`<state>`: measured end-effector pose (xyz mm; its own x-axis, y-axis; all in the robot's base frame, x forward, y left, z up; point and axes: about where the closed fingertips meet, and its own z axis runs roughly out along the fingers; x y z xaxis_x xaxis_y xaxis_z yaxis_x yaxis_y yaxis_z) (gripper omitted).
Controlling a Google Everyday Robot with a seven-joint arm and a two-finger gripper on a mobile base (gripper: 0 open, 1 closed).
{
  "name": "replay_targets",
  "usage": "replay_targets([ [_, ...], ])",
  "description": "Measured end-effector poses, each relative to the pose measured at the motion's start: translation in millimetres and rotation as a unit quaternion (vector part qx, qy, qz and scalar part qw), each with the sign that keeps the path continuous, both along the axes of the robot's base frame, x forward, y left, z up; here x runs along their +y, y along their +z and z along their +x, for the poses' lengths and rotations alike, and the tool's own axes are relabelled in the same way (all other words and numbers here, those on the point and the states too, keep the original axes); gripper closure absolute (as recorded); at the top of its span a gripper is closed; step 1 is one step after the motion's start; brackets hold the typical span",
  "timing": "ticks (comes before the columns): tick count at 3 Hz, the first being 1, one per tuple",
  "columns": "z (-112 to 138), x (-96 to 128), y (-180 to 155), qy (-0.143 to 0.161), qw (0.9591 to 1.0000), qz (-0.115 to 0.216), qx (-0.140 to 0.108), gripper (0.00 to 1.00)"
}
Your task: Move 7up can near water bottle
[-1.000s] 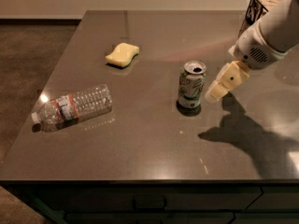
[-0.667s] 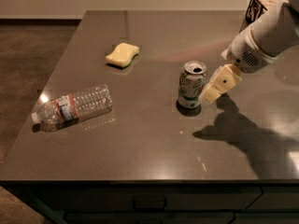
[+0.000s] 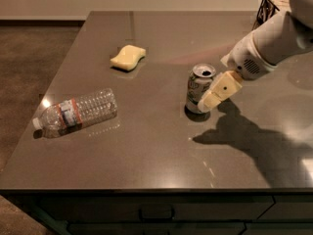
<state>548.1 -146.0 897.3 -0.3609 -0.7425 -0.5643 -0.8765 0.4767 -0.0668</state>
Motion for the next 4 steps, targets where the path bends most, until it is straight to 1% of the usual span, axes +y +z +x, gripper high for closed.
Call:
replay_targets([
  [1,2.2,17.4,-4.4,0.019,0.9998,0.009,-0.002,0.00],
  [2,4.2,28.7,-7.9,0.029,0.9995,0.016,-0.001,0.18],
  [4,5.8,40.5,-5.8,0.040,0.9989,0.024,0.002,0.64],
])
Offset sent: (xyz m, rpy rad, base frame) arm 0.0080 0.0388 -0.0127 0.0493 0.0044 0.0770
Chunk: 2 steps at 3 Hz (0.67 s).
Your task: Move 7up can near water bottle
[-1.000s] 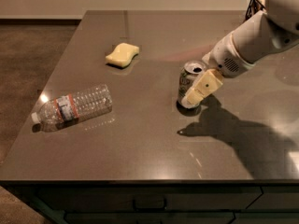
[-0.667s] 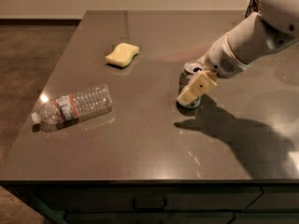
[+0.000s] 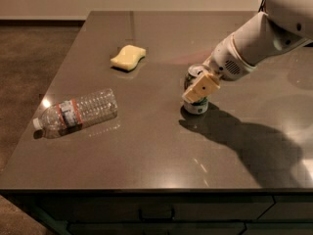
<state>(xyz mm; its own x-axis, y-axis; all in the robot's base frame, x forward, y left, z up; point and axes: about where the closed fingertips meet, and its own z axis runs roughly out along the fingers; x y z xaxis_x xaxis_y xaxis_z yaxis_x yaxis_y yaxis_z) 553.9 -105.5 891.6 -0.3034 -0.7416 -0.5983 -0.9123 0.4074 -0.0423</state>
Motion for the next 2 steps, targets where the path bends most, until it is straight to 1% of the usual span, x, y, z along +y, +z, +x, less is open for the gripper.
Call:
replay_targets([
  [1,2.2,13.1,8.3,0.015,0.9999,0.003,0.001,0.87],
  [2,-2.8,38.8,15.7,0.046,0.9988,0.015,0.003,1.00],
])
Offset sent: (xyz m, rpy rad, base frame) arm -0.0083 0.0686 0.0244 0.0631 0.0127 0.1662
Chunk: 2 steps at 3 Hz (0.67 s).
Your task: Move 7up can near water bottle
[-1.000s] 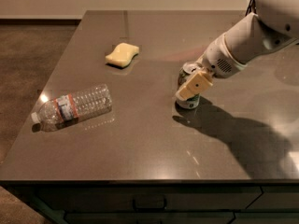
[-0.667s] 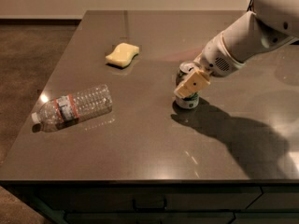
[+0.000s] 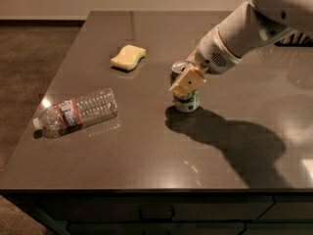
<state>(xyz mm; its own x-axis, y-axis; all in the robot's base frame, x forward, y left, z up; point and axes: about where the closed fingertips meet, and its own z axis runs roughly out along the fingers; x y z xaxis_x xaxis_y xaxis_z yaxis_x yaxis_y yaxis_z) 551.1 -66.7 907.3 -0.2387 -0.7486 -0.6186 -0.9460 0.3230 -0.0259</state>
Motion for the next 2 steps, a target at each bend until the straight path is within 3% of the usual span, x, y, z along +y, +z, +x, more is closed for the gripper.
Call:
replay_targets([
  [2,-18.3,55.1,-9.1,0.076,0.9969,0.020,0.012,1.00],
])
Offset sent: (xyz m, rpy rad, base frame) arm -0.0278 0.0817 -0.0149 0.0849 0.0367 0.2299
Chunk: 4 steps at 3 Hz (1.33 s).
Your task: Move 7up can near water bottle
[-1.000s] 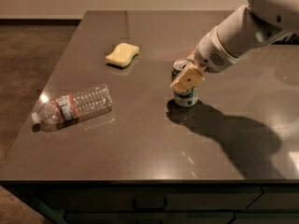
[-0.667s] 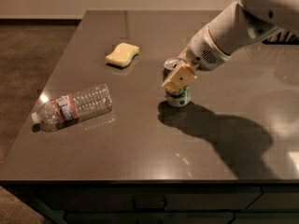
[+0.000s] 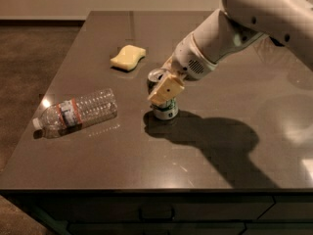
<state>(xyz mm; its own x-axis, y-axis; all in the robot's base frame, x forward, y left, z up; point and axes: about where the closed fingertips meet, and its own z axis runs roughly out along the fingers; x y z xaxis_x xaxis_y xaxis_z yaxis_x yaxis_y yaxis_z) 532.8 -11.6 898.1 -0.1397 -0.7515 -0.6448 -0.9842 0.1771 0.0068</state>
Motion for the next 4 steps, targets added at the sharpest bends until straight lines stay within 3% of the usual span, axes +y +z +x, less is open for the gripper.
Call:
replay_targets([
  [2,-16.7,44.0,10.1,0.046,0.9965,0.069,0.009,1.00],
  [3,-20.4,56.6,11.4,0.058,0.9947,0.085,0.011,1.00],
  [4,-27.2,66.8,3.3,0.066,0.9943,0.084,0.001,0.82],
])
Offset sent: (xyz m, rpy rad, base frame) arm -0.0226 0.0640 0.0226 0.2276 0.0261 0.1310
